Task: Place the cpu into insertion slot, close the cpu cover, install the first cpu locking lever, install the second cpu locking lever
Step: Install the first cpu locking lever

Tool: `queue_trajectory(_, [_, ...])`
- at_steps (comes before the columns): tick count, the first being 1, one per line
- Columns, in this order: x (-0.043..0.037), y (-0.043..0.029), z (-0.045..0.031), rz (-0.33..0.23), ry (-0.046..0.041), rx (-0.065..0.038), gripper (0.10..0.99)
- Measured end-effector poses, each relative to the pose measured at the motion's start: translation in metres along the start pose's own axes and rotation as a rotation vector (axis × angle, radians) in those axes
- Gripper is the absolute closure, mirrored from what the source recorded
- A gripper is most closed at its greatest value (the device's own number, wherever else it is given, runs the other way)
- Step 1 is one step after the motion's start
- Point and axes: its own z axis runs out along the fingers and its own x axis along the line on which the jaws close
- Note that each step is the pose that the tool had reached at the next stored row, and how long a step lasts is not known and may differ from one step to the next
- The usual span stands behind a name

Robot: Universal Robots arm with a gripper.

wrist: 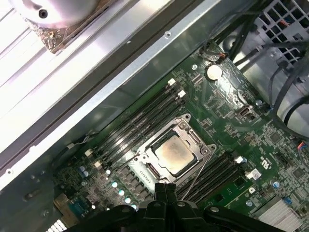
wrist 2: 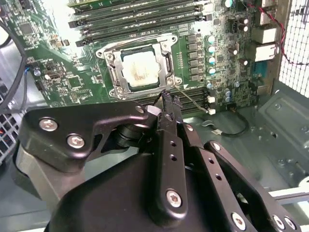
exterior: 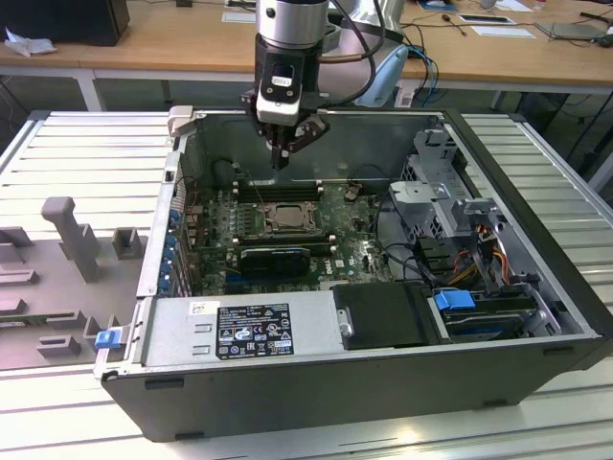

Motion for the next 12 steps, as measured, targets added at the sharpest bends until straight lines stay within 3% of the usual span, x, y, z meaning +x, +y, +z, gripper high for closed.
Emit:
queue_trajectory(3, [0.0000,0.0000,0.0002,-0.045,-0.0016,0.001,0.980])
queue_trajectory(6, [0.0004,-0.0004,0.0008,-0.060,-0.0168,-0.011,0.980])
queue_trajectory(10, [0.0014,-0.0012,0.0018,-0.087,-0.0433,-0.033,0.980])
queue_trajectory(12, [0.0015,-0.0013,0.0020,-0.106,-0.0478,-0.036,0.980])
